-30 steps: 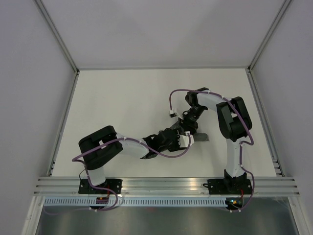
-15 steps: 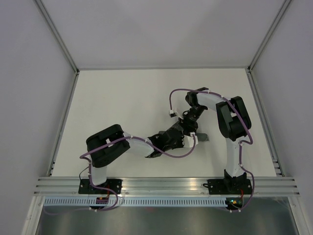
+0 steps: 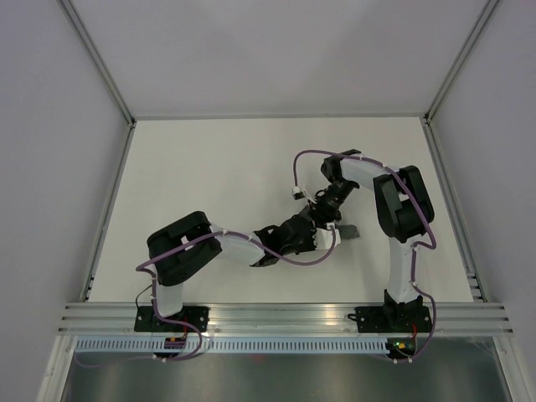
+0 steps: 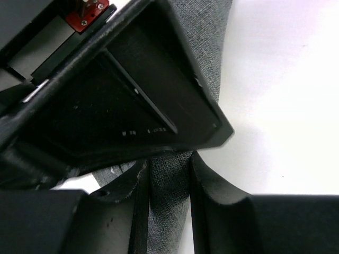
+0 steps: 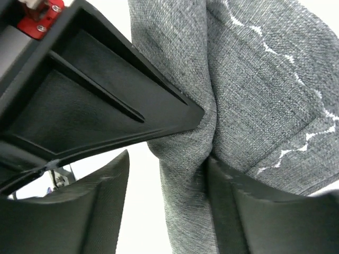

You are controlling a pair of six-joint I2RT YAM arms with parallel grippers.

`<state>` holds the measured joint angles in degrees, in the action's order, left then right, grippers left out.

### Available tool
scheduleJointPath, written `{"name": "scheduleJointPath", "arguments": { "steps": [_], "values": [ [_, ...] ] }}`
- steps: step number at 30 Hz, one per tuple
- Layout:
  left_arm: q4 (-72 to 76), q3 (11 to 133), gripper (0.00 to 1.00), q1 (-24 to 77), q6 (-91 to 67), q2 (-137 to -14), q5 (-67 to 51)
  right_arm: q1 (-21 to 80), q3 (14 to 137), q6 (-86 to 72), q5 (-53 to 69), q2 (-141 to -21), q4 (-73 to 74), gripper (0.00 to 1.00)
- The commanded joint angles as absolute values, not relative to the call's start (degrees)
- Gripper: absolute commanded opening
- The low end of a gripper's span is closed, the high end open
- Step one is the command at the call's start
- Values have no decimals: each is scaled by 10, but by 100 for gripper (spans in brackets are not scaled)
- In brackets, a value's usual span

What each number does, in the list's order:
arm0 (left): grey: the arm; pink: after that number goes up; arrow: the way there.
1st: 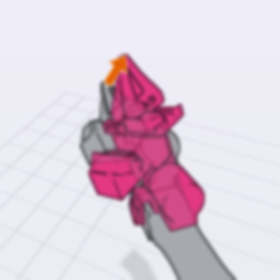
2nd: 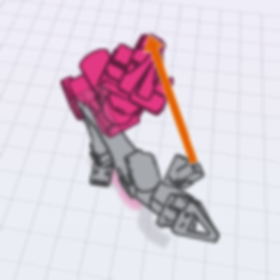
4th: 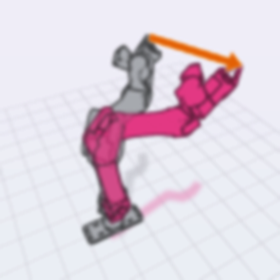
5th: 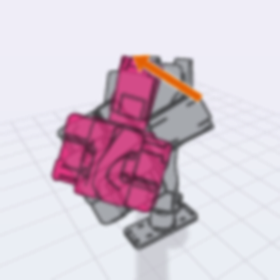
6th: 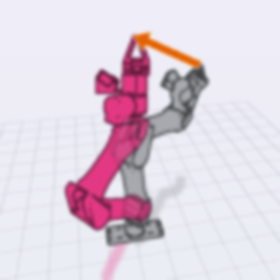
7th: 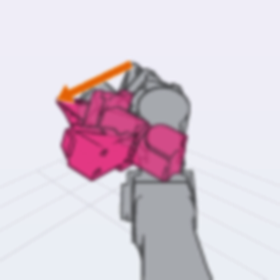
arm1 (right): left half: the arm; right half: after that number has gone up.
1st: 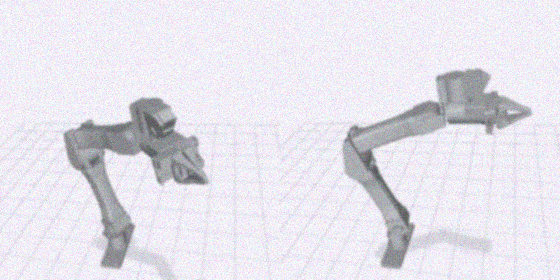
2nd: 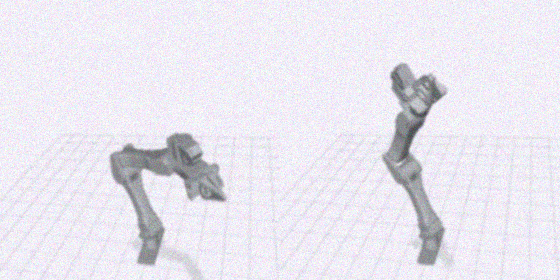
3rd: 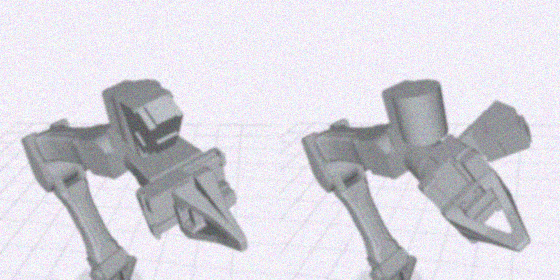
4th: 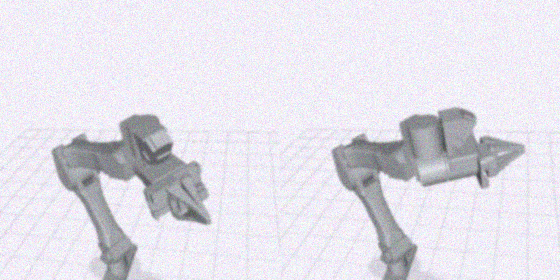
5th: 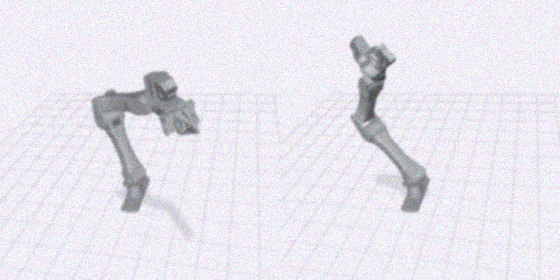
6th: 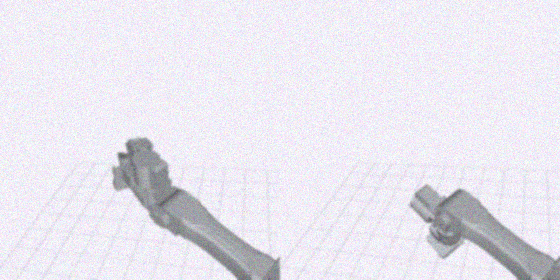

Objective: Fold the napkin, place the utensils inside, and roll it up
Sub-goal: Roll the napkin with the utensil

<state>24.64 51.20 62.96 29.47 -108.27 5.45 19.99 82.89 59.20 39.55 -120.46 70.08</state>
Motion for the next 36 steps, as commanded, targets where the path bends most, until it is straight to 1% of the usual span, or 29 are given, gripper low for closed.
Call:
{"name": "scheduleJointPath", "arguments": {
  "steps": [1,4,10,14,18,23,27,28,30,32,33,34,35,36],
  "values": [
    [171,512,2,633,219,-1110,-34,191,819,603,405,-1173,647,66],
    [159,512,2,633,203,-1108,-53,178,823,578,425,-1152,636,70],
    [132,517,2,630,171,-1107,-88,132,812,495,451,-1071,563,71],
    [113,521,2,621,141,-1107,-115,79,810,488,485,-1033,562,72],
    [92,530,2,604,110,-1114,-146,40,786,512,520,-988,576,72],
    [64,548,2,567,69,-1130,-201,4,702,596,546,-889,595,72],
    [20,583,3,535,43,-1151,-258,4,601,614,526,-792,538,74],
    [9,591,3,523,41,-1157,-285,4,563,613,522,-754,506,75],
    [-24,622,3,512,37,-1176,-305,9,525,598,500,-719,466,76],
    [-66,644,3,497,37,-1199,-328,31,463,563,473,-668,384,76],
    [-76,663,3,493,36,-1208,-343,43,441,550,436,-651,355,76],
    [-103,674,3,487,36,-1214,-346,59,393,538,410,-618,290,77],
    [-113,683,3,485,39,-1222,-347,96,370,526,385,-601,258,78],
    [-124,697,3,483,39,-1233,-349,116,328,513,332,-577,203,79]
  ]
}}
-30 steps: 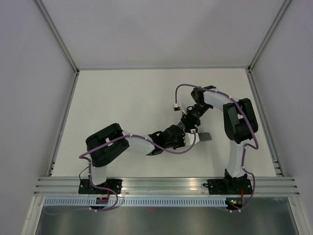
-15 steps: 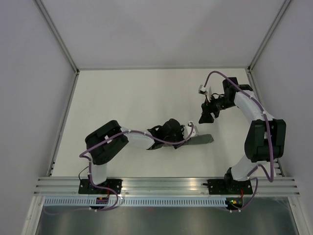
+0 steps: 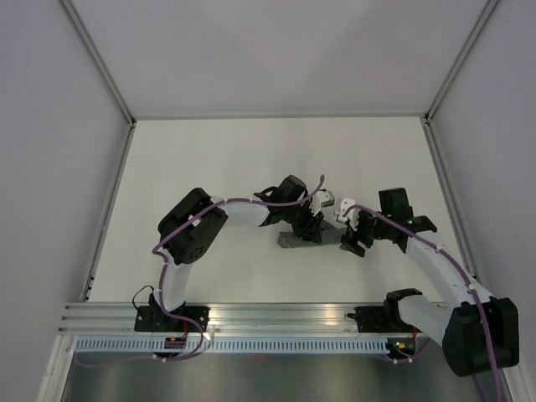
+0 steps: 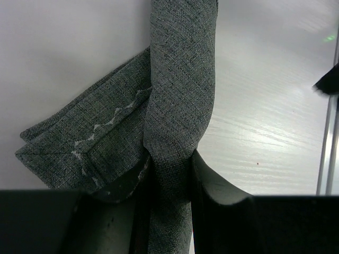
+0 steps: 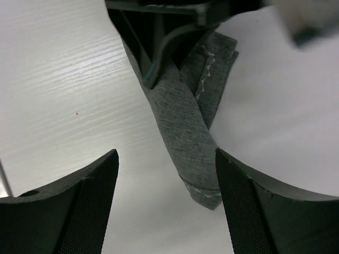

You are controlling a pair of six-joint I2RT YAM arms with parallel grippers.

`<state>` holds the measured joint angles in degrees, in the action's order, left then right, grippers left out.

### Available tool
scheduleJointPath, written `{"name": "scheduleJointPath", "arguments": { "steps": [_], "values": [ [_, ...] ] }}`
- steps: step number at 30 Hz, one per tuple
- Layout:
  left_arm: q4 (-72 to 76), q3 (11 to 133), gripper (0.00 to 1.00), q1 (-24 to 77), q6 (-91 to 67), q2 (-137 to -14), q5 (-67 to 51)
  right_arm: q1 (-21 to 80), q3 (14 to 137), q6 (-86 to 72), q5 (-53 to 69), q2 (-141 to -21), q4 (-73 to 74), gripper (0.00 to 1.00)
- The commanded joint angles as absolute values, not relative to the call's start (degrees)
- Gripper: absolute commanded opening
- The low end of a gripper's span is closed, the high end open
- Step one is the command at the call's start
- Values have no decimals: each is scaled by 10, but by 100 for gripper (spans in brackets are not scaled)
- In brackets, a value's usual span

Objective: Fold the napkin, place the utensils inside, and roll it up
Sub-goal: Roll the napkin with the utensil

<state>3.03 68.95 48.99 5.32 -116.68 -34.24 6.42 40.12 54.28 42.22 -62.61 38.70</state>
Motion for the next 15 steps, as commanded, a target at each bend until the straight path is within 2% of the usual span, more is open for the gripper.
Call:
{"name": "scheduleJointPath", "arguments": {
  "steps": [1,5,15],
  "values": [
    [-137,703,3,481,40,-1237,-352,138,310,509,307,-569,176,80],
    [-159,722,4,474,38,-1255,-359,239,248,514,208,-576,77,81],
    [-206,762,7,454,39,-1282,-395,316,222,514,124,-668,-34,79]
  ]
}}
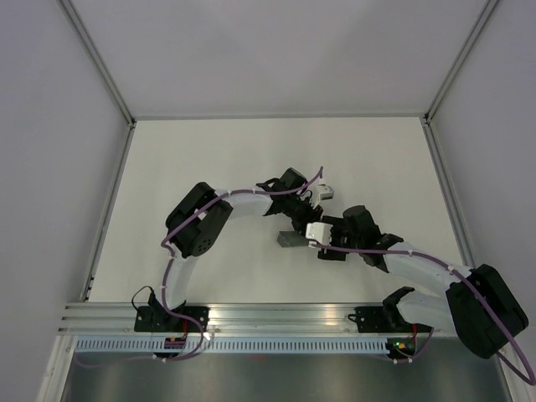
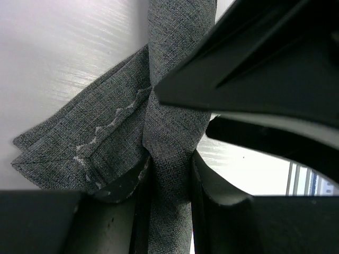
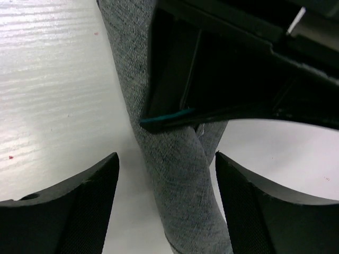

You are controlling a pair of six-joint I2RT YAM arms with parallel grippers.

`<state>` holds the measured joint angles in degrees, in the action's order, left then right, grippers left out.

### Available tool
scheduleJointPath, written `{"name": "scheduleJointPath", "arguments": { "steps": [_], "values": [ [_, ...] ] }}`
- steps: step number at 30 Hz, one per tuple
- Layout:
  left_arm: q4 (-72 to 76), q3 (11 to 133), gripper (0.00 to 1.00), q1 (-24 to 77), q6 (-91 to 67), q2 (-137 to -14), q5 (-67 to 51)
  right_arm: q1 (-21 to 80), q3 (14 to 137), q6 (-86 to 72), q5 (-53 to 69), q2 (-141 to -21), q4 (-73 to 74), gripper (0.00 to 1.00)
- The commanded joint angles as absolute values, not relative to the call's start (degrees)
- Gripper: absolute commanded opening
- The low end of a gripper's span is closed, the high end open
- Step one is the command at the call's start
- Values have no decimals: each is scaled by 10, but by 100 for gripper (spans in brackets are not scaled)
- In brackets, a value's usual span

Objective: Fold the napkin, place the utensils inside, and roll it up
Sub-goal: Roll the napkin with the utensil

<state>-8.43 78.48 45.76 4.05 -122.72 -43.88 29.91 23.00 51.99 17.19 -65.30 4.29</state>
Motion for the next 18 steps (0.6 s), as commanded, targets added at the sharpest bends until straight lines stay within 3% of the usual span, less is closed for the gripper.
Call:
{"name": "scheduleJointPath", "arguments": {
  "steps": [1,4,5,6,9,13,14,15,18],
  "values": [
    [-211,765,8,453,40,-1284,-397,323,220,515,121,-672,-37,77],
    [-220,771,13,450,42,-1288,-400,329,221,515,119,-687,-40,68],
    [-220,771,18,447,40,-1287,-400,330,221,515,118,-690,-39,65],
    [-219,771,22,445,41,-1286,-400,330,221,518,118,-694,-33,52],
    [-210,766,41,440,35,-1268,-390,330,229,521,115,-700,-12,37],
    [-144,740,53,432,6,-1218,-372,330,250,524,135,-703,40,34],
    [-128,727,78,430,6,-1207,-365,329,255,524,141,-705,53,33],
    [-106,717,88,427,-16,-1178,-360,329,264,524,146,-706,74,32],
    [-20,679,92,422,-57,-1137,-345,330,279,523,164,-710,103,31]
  ]
}}
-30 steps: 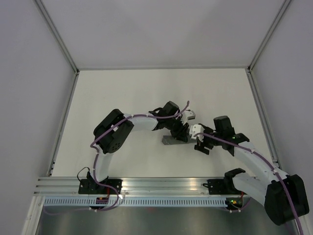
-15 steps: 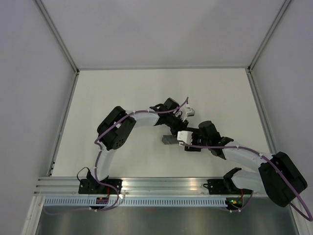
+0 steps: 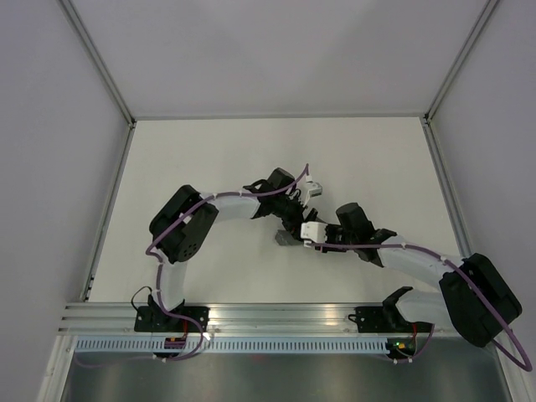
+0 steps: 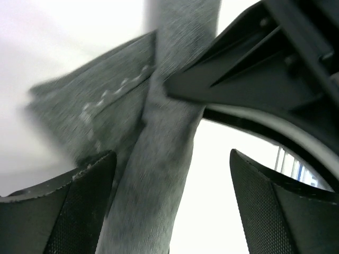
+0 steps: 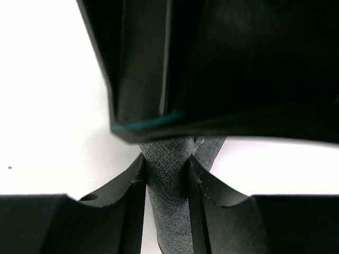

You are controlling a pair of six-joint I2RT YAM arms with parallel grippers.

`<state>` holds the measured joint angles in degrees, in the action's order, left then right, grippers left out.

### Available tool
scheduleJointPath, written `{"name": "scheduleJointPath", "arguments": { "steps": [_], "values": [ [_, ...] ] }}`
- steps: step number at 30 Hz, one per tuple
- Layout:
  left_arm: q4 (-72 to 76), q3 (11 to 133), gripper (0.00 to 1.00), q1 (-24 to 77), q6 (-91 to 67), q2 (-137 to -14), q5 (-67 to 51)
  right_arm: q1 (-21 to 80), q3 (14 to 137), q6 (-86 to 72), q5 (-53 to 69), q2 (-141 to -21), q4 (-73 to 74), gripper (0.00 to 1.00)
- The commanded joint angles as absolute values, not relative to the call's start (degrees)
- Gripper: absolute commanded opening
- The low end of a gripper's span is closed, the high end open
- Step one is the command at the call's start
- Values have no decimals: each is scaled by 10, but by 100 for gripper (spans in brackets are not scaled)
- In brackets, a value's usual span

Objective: Fold the napkin, place the utensils inside, and roll it up
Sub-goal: Roll the napkin with the utensil

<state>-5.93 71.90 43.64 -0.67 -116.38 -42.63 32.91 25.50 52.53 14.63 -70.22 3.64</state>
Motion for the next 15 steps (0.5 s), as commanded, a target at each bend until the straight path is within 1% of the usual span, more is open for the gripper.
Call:
{"name": "scheduleJointPath", "arguments": {
  "steps": [1,2,4,6,7,9,11,12,13,15],
  "values": [
    [-4,670,92,422,-78,-1111,-329,329,283,523,170,-713,108,31],
    [41,650,92,421,-86,-1098,-302,330,286,523,174,-717,122,30],
    [77,614,93,421,-106,-1058,-267,330,301,524,184,-724,138,29],
    [135,583,93,421,-119,-1026,-210,328,315,524,192,-735,161,28],
    [151,549,95,421,-122,-997,-160,328,320,526,199,-743,176,27],
    [212,509,95,420,-127,-966,-120,326,334,526,207,-753,190,26],
    [264,441,96,421,-131,-920,-79,323,352,531,217,-772,214,26],
    [313,418,96,422,-132,-907,-70,322,359,533,221,-779,223,26],
    [337,377,96,424,-133,-891,-58,321,366,535,225,-796,233,26],
    [395,340,96,435,-117,-850,-34,312,399,547,243,-818,273,26]
  ]
}}
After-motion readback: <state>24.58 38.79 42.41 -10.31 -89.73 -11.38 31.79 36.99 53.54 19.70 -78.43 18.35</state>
